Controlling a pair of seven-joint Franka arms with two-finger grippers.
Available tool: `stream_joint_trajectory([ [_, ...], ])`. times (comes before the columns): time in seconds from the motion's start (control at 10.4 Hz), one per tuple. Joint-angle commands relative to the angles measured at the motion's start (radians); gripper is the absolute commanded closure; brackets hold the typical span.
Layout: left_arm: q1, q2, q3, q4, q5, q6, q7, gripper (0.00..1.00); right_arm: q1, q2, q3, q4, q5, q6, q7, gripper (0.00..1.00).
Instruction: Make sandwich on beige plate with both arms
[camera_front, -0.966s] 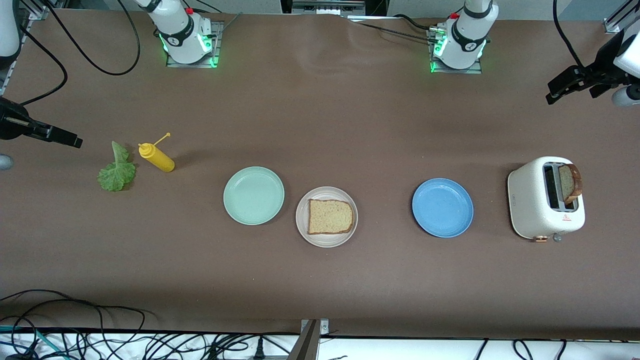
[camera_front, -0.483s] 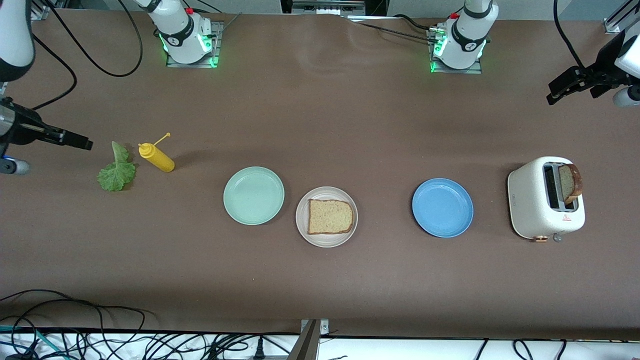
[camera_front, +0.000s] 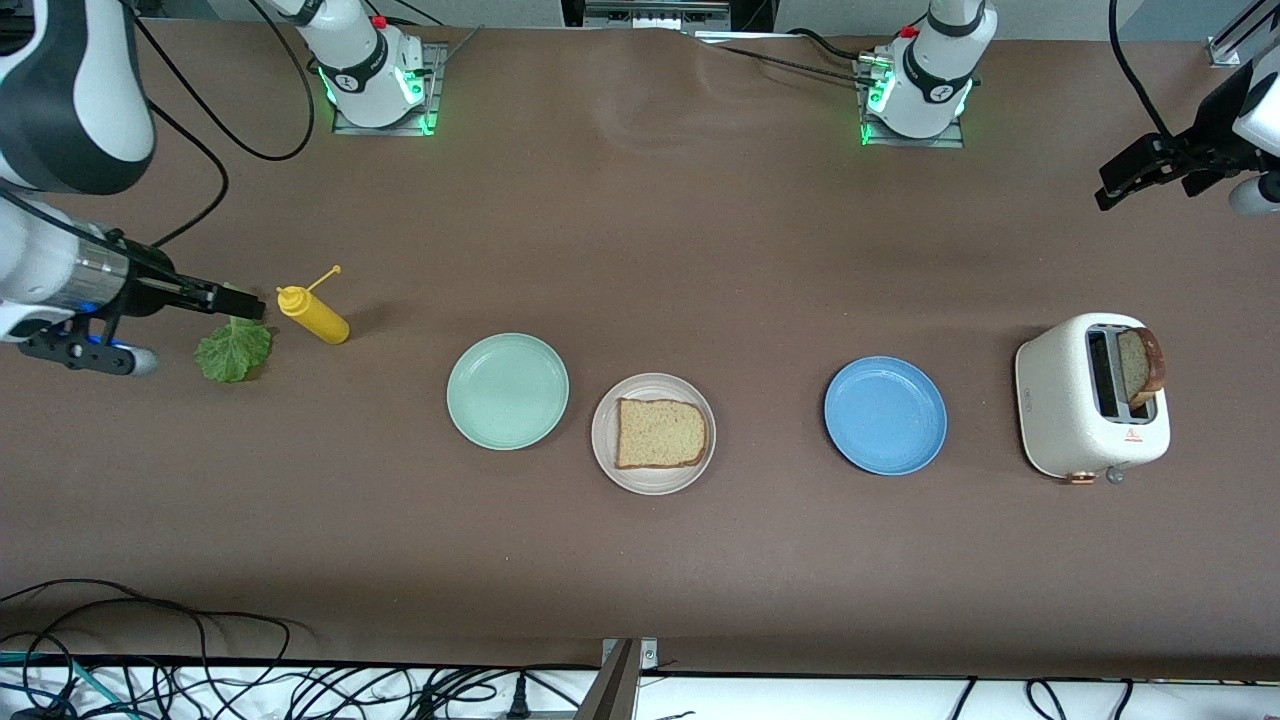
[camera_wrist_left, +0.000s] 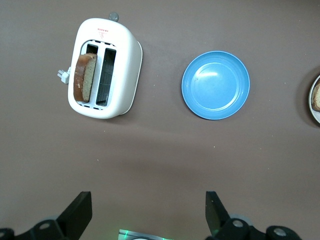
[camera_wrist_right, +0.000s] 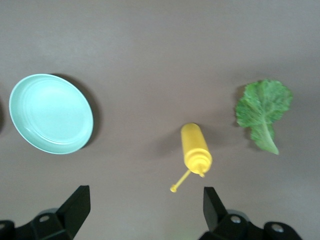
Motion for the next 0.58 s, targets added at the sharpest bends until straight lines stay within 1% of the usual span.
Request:
stream_joint_trajectory([
  [0.0, 0.006, -0.006, -0.002, 0.000, -0.019, -0.009, -0.008, 0.00, 0.055, 0.029, -0.005, 0.010, 0.035, 0.048, 0.053, 0.00],
  [0.29, 0.006, -0.006, -0.004, 0.000, -0.019, -0.009, -0.008, 0.00, 0.113, 0.067, -0.005, 0.011, 0.110, 0.138, 0.128, 0.00],
  [0.48, 0.006, -0.006, -0.004, 0.000, -0.019, -0.009, -0.008, 0.00, 0.159, 0.104, -0.005, 0.011, 0.135, 0.217, 0.171, 0.00],
])
